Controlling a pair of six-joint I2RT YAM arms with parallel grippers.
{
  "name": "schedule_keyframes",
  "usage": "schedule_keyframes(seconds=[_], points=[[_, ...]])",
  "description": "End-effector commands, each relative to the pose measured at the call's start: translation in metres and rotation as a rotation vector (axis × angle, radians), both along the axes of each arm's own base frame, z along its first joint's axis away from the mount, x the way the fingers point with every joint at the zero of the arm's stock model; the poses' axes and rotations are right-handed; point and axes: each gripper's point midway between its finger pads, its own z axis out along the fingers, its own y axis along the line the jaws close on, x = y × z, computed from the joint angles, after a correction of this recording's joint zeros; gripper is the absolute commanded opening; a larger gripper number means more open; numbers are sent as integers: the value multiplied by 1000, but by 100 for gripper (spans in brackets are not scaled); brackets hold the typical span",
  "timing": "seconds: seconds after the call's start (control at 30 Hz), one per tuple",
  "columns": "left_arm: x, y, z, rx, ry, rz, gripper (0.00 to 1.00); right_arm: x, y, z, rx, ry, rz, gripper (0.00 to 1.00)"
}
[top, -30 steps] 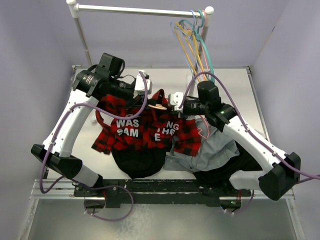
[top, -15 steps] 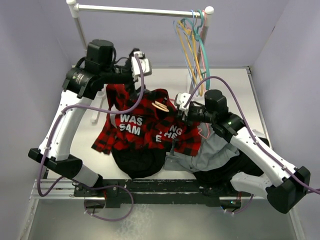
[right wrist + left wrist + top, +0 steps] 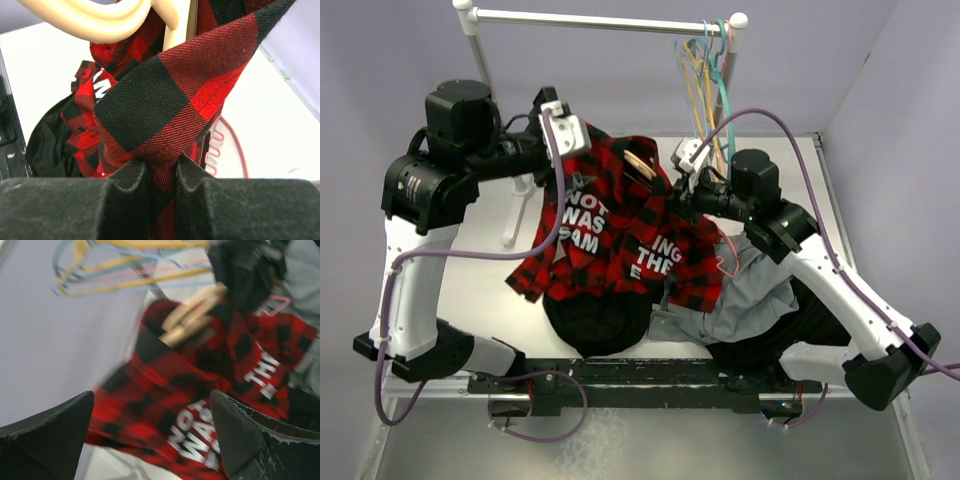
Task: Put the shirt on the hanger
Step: Place the hanger at the clothesline.
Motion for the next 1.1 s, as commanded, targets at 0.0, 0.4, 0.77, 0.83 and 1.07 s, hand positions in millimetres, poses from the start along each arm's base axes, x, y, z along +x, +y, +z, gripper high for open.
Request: schedule_keyframes(seconds=[0.0,0.4,0.77,0.83,1.07], points=[[-6,9,-47,63,109,24,99,19,3,56,125,-26,-103,0],[25,84,73,-243,-130,538,99,40,34,143,189,62,-67,0],[-53,222,186,-748,-363,1104,99,97,68,182,344,142,-108,0],[-57,230,183,-738,-370,1141,100,104,67,191,393,143,-117,0],[-54,229,173,-702,-345,1147,100,120,62,205,508,152,-180,0]])
